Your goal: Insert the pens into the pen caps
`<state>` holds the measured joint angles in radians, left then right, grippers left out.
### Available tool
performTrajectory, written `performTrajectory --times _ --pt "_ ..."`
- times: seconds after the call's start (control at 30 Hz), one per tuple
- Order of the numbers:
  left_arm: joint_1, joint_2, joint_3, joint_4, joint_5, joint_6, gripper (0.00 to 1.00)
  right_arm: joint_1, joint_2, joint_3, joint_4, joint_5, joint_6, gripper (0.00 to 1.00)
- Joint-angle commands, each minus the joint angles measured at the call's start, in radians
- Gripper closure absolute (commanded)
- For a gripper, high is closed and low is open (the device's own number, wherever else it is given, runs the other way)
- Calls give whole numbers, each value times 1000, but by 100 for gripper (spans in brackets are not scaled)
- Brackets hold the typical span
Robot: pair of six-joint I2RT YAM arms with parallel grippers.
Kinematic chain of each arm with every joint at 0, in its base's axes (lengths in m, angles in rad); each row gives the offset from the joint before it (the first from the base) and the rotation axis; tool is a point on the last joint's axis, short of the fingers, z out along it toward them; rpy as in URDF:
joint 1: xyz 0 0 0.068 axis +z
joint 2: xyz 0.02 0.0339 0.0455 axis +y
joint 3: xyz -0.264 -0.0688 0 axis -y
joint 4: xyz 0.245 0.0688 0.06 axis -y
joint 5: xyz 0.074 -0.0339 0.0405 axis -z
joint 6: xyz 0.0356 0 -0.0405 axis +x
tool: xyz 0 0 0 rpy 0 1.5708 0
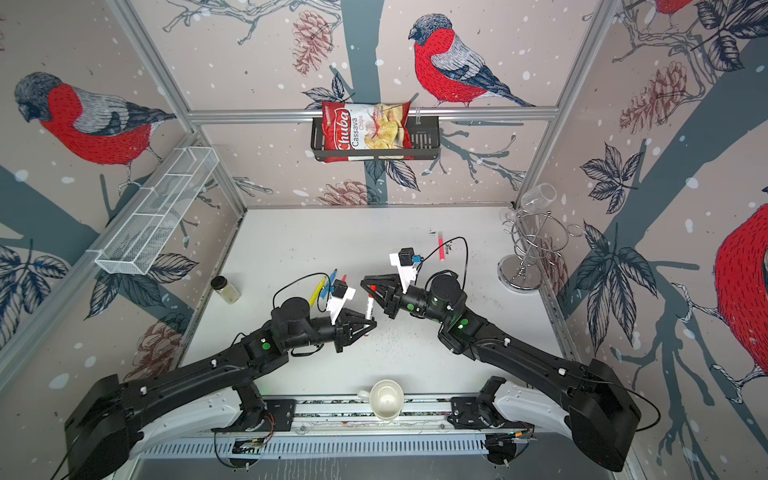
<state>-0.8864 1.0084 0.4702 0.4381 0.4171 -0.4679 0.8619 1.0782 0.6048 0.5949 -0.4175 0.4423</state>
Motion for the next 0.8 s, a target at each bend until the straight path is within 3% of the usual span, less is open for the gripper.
performTrajectory --times 0.0,0.1,0.23,0.47,0.77 --pt "20 61 -9 396 -233 -29 100 7 -7 16 -222 -153 -37 83" --pt "19 110 -65 484 -212 -70 100 -31 -31 60 -237 -165 -35 50" --pt "19 104 -97 489 -221 -81 100 -132 -132 48 -199 -191 6 36" --pt "18 73 -96 445 -236 -58 100 -173 -148 79 -285 -226 -30 32" --pt "17 85 -79 441 -213 -61 100 -100 -35 163 -372 -203 -132 38"
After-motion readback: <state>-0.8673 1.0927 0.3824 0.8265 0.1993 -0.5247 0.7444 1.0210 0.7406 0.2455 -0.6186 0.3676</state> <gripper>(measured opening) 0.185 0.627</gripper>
